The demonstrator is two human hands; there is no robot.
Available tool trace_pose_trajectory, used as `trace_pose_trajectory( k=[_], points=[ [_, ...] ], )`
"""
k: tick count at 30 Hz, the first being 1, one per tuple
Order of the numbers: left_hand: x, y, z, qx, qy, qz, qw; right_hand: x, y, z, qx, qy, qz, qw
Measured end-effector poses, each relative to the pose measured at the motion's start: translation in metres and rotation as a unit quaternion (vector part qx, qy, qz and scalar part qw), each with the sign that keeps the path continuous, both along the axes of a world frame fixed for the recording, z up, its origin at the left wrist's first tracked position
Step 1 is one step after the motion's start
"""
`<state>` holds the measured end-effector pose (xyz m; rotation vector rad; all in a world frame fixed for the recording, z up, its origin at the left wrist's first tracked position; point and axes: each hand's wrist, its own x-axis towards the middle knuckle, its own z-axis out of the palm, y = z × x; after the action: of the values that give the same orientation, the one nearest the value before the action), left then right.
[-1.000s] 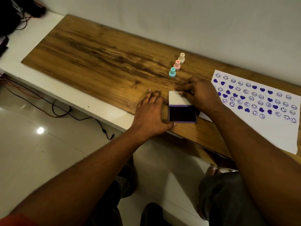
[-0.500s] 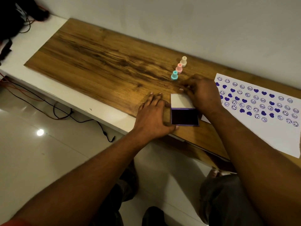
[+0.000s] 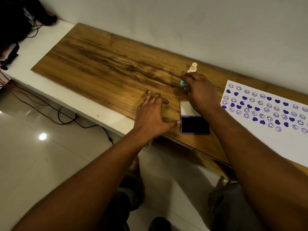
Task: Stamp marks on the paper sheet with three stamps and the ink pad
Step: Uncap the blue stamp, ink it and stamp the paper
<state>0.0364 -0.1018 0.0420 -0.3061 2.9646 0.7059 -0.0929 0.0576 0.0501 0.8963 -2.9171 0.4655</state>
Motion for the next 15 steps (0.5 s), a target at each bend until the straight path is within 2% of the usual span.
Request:
trace_pose_trajectory(
  k=[3, 8, 15],
  points=[
    [0.000, -0.004, -0.003, 0.015, 0.008, 0.012, 1.000, 0.001, 0.000, 0.000, -0.026, -0.022, 0.004, 0.999],
    [-0.003, -0.009, -0.009, 0.024, 0.012, 0.036, 0.999, 0.011, -0.009, 0.001, -0.013, -0.063, 0.040, 0.997],
    [-0.005, -0.012, -0.011, 0.035, 0.042, 0.066, 0.996, 0.034, -0.018, 0.001, -0.132, -0.134, 0.039, 0.981]
  ],
)
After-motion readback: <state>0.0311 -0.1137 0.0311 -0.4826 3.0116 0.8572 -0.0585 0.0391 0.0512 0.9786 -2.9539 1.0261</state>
